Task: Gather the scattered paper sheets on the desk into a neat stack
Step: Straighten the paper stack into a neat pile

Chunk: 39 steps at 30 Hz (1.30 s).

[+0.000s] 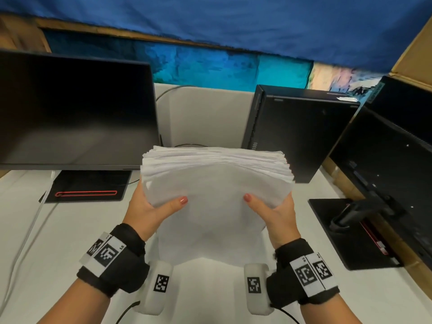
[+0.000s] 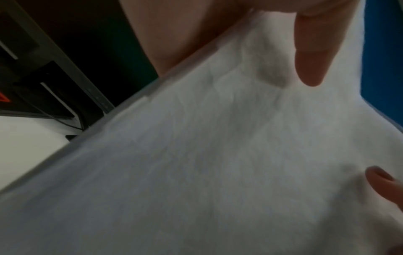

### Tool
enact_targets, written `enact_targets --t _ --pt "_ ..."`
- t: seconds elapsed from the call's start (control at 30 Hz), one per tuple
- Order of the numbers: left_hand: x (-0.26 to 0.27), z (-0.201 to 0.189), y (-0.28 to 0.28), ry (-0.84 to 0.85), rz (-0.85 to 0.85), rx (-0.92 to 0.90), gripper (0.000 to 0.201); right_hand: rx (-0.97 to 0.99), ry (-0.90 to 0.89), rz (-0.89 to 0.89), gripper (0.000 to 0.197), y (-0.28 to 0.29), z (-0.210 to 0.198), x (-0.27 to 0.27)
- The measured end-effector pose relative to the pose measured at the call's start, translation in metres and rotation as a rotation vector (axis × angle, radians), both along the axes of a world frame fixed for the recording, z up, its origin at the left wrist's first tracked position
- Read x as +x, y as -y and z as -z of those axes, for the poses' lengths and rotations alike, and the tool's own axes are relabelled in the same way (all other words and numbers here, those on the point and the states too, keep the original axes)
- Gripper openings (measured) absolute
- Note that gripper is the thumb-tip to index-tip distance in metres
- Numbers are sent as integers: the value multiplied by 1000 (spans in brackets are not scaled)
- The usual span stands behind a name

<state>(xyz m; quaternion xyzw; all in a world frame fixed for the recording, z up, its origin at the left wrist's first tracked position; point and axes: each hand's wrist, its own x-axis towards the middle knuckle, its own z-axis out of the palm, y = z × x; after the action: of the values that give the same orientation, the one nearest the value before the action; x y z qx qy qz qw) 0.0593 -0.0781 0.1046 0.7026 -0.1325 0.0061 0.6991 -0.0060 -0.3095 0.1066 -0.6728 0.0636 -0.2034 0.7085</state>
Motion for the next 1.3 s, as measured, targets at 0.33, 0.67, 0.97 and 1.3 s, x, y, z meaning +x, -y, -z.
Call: enact_targets --t 0.33,0.67,0.97,1.3 --pt "-2 -15 13 51 -120 35 30 -58 19 44 39 -2 -3 -1" --pt "-7 -7 10 -24 -110 29 32 -86 9 28 36 -6 -2 -3" --pt "-10 -4 11 -47 -119 40 41 -39 -32 19 33 -8 5 -3" --pt "-19 -46 14 126 -210 -167 39 -20 178 173 43 -10 -37 -11"
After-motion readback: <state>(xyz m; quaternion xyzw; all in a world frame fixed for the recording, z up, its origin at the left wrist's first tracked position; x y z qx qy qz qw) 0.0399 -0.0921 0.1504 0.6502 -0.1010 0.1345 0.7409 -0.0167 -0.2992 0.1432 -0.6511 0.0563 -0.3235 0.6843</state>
